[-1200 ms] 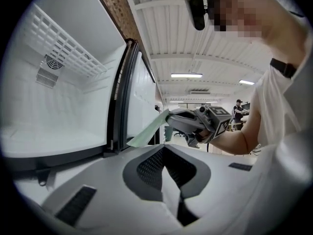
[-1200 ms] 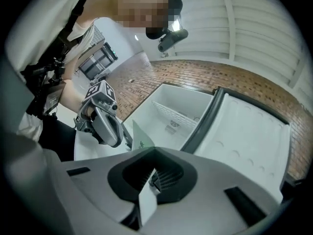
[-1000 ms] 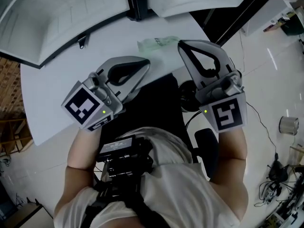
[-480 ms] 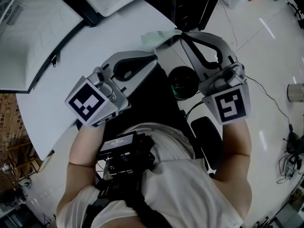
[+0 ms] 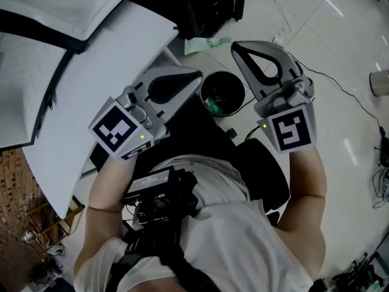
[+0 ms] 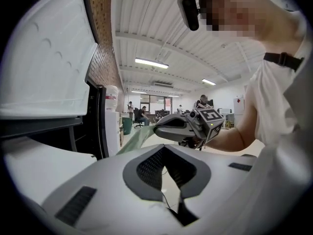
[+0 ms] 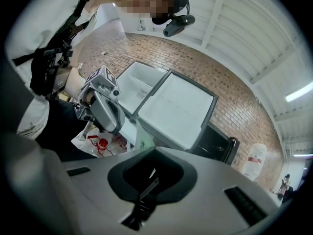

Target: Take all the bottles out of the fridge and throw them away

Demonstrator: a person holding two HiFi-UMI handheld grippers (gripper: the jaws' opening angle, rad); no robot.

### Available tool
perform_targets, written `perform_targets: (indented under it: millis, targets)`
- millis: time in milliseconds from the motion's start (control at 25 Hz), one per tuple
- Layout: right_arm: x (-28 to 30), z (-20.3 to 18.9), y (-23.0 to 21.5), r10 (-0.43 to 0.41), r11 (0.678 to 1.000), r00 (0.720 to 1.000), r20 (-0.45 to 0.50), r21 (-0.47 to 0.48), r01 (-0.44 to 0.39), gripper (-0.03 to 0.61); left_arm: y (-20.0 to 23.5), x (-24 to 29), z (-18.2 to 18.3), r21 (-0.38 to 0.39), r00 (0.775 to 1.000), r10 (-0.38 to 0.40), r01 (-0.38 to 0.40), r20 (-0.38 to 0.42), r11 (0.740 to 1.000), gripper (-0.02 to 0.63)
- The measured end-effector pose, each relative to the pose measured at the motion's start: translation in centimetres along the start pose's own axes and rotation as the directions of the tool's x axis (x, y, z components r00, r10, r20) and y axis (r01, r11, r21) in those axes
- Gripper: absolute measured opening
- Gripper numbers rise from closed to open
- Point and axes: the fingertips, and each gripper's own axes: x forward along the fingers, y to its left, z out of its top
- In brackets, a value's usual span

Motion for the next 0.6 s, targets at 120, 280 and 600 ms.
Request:
perform_targets:
  millis: [120,280,600]
  targets:
    - [-1.0,-3.1,0.8,0.015,1.000,0.998,-0.060,0.023,-0.013,0.002,-1.1,1.4,-2.5,-0.015,0.998,-0.039,0.038,-0.054,0.999,0.014]
    - [-1.4,-8.0,3.5,0.074,0.995,0.984,-0.165,0.082,-0.061,0.002,-2.4,2.6,-5.9,-0.079,0.988,-0.073,0.062,-0.136,0.995,0.014]
    - [-0.2,-17.7,10.1,0.248,0.967,0.913,-0.325,0.133,-0.215,0.002,-0.8,4.3,-11.3,-0.101,0.983,-0.070,0.053,-0.170,0.993,0.014]
